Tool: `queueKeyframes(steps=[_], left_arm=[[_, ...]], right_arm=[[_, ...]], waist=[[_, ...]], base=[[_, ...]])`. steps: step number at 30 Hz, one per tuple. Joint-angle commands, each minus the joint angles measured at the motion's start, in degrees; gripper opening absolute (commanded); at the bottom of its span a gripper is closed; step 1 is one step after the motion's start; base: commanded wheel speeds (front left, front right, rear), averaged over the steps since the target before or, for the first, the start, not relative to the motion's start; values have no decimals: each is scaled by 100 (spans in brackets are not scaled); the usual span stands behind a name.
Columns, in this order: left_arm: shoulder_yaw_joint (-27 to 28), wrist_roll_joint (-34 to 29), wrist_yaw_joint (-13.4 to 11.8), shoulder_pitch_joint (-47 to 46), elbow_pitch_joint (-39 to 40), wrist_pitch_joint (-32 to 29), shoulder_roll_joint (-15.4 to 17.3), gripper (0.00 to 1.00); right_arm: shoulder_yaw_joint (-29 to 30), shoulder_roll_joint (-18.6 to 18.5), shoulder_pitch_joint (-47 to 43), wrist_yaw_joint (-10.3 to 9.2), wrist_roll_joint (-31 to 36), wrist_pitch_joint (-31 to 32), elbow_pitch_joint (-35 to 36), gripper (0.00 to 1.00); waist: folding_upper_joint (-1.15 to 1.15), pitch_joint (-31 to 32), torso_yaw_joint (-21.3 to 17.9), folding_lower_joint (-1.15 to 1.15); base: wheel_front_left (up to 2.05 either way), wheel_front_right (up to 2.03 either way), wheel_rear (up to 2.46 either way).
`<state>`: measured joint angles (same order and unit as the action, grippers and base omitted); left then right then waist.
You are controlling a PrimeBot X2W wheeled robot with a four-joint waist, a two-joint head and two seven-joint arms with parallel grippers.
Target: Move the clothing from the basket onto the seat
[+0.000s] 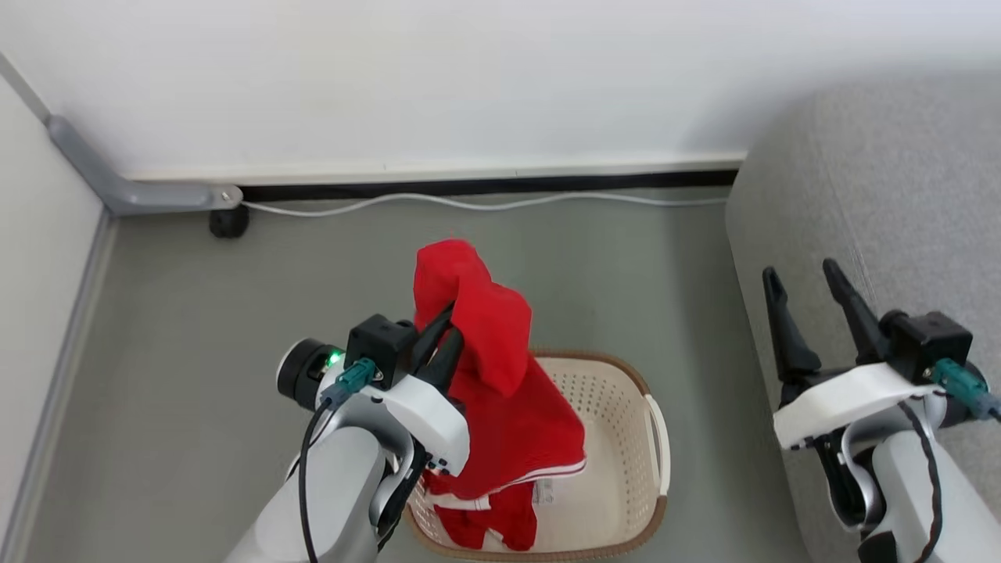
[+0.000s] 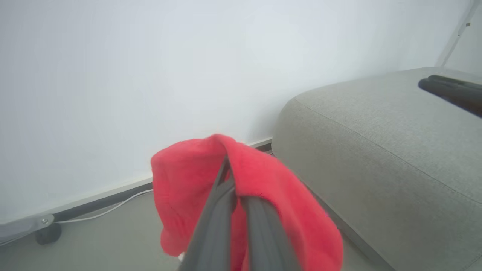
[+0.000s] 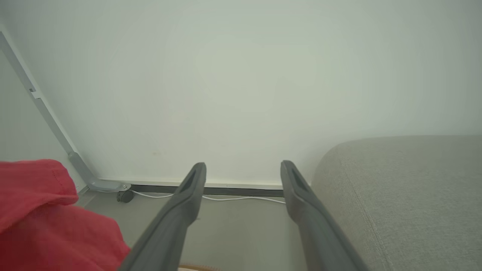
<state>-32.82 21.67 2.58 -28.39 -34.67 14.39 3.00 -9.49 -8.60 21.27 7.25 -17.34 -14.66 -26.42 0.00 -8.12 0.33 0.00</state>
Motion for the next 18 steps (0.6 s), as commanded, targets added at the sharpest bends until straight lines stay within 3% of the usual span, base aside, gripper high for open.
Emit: queueKeyframes(steps=[1, 8, 18], left_arm=[[225, -50, 37, -99, 205, 61, 67, 0], [392, -330, 258, -385, 973, 61, 22, 0], [100, -172, 394, -1259, 1481, 61, -9, 0]], right_arm=[[-76, 11, -19, 24, 31, -34, 119, 100], [-43, 117, -259, 24, 45, -34, 78, 100], [-108, 146, -315, 24, 20, -34, 34, 100]], waist=[[0, 186, 146, 0], [0, 382, 241, 0], [0, 371, 233, 0]], base=[[0, 0, 0], [0, 0, 0], [0, 0, 0]])
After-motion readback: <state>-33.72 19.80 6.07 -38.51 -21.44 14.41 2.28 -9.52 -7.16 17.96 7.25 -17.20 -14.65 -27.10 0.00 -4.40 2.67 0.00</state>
